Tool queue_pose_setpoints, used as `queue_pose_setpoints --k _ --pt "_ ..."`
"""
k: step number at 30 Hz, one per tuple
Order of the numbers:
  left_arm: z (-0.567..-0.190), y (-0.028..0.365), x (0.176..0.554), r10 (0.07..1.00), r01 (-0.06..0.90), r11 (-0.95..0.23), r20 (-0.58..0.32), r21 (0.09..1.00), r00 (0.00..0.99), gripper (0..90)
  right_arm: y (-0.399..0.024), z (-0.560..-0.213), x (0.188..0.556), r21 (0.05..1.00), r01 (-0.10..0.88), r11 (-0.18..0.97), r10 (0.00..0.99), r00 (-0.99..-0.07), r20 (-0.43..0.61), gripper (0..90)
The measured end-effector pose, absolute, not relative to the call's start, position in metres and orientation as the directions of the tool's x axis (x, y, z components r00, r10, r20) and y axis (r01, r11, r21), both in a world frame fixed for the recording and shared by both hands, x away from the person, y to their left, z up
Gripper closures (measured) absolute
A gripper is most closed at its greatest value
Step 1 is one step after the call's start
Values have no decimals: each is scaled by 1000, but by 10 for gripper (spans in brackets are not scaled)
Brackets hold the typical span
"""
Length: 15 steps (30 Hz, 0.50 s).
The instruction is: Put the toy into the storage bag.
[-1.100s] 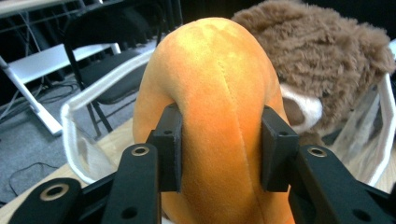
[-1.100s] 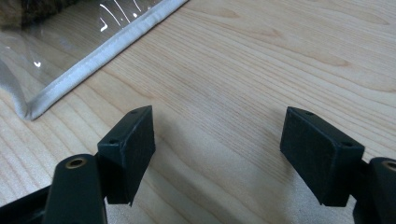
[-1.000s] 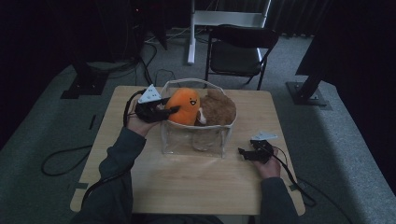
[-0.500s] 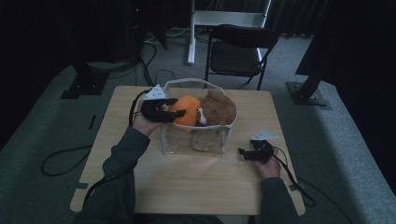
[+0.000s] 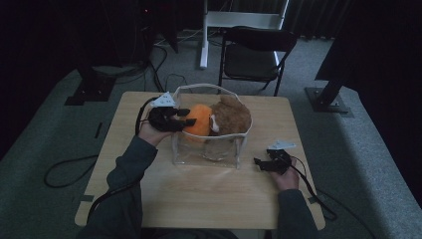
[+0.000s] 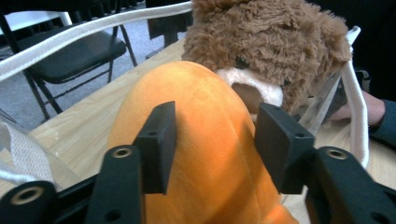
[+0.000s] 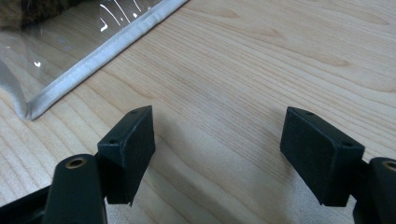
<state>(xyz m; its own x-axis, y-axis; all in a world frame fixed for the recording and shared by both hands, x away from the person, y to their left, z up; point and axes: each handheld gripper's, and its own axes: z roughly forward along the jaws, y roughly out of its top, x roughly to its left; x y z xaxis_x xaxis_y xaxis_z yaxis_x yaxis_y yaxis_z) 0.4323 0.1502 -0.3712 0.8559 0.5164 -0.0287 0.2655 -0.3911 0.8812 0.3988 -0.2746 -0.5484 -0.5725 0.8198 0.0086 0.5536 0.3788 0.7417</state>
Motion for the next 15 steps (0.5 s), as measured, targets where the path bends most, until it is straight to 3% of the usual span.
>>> queue_pose_setpoints --k 15 --pt "-370 150 427 481 251 -443 -8 861 876 623 -275 -548 399 742 552 379 819 -573 8 254"
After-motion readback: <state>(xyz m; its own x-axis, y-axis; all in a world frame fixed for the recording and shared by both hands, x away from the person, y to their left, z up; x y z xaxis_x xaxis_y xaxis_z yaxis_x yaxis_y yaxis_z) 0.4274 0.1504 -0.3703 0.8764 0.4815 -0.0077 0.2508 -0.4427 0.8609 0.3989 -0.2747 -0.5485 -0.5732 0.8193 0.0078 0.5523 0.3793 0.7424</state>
